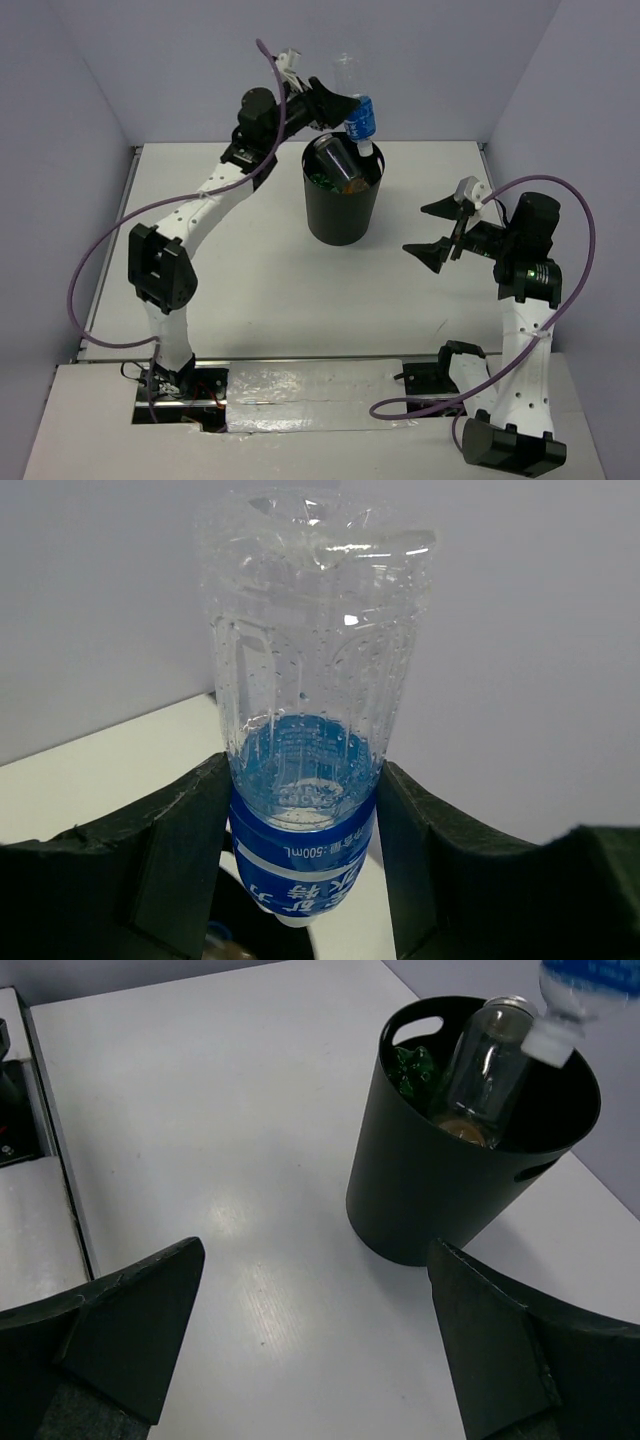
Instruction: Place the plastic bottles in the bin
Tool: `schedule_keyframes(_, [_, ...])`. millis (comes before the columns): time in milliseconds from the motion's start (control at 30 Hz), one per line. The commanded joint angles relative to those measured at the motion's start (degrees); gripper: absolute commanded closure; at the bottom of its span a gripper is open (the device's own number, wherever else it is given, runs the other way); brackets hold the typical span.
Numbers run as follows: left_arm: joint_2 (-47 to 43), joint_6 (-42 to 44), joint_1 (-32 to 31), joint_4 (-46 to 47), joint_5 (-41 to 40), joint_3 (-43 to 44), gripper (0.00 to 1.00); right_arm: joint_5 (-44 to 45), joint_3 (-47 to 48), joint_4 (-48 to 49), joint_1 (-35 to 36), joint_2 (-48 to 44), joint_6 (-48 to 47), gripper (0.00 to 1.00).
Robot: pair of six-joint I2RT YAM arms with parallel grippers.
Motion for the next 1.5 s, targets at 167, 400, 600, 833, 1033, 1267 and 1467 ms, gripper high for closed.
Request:
schedule_keyframes(167, [6.14,7.72,-2.61,1.72,-13.45,3.93,1.0,1.21,-2.45,-0.13,0.29,-3.94,-1.0,0.0])
schedule_keyframes(400, [5.27,8.97,-3.41,0.21,-14.25,-0.72,0.79,0.86,-3.25,0.67,0.38,-3.59,-0.73,0.01])
schedule_keyframes(600, [4.21,8.35,-4.37,-2.33,-11.44,-1.78,0.06,0.42,-2.98,0.84,0.29,-2.27,-0.38,0.0])
schedule_keyframes(833, [1.58,8.53,-5.52,-4.36,-10.47,-1.86,0.01,1.83,-2.98,1.02,0.29,-3.32,0.32,0.0])
schedule_keyframes(1033, [-5.87,11.25,-5.52,-7.34,-11.34,-4.5,0.01,4.38,-2.54,3.82,0.29,-2.97,4.89,0.0])
schedule_keyframes(1267, [-17.4,15.38,-5.43,-12.09,-17.49,-11.0,0.01,7.36,-2.37,7.6,0.2,-2.09,11.13,0.0])
schedule_keyframes(1467, [-27.86,16.26,-5.34,-16.66,-19.08,-15.83,0.01,24.97,-4.12,18.84,0.29,-3.32,29.13,0.0])
